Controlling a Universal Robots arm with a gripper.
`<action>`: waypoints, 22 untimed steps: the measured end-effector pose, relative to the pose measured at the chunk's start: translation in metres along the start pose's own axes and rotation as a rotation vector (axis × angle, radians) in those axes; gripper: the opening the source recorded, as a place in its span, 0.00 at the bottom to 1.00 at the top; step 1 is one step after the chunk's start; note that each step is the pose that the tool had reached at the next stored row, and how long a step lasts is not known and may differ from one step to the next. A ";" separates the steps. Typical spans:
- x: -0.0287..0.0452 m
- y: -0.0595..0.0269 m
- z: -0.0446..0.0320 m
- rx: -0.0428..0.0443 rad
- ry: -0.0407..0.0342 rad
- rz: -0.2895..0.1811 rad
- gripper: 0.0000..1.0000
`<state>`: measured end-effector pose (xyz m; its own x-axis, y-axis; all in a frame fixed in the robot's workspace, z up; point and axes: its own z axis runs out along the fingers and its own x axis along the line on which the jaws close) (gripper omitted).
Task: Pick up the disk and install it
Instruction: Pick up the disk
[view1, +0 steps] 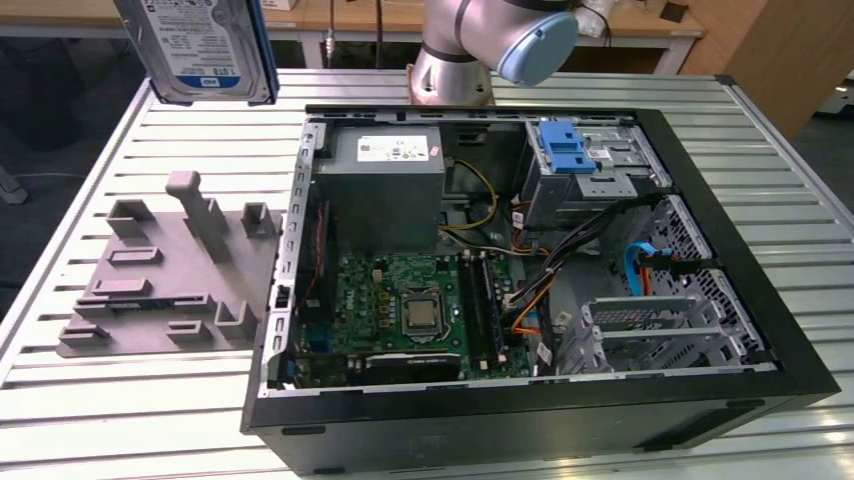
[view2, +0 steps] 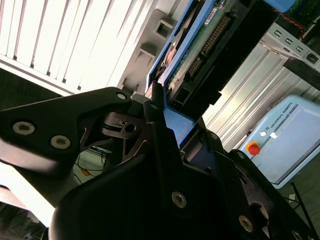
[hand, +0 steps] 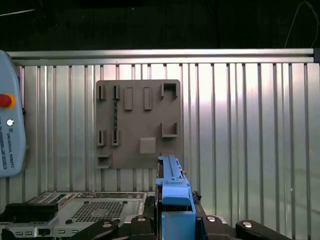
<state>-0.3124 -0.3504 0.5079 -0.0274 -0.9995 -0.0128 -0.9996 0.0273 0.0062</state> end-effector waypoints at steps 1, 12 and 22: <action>0.0000 -0.0005 0.0000 -0.0001 0.0000 0.000 0.36; 0.0030 -0.0039 0.0000 0.0000 0.0000 0.000 0.36; 0.0041 -0.0125 0.0000 -0.0001 0.0000 0.000 0.36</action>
<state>-0.3001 -0.3549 0.5078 -0.0274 -0.9995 -0.0129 -0.9996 0.0274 0.0063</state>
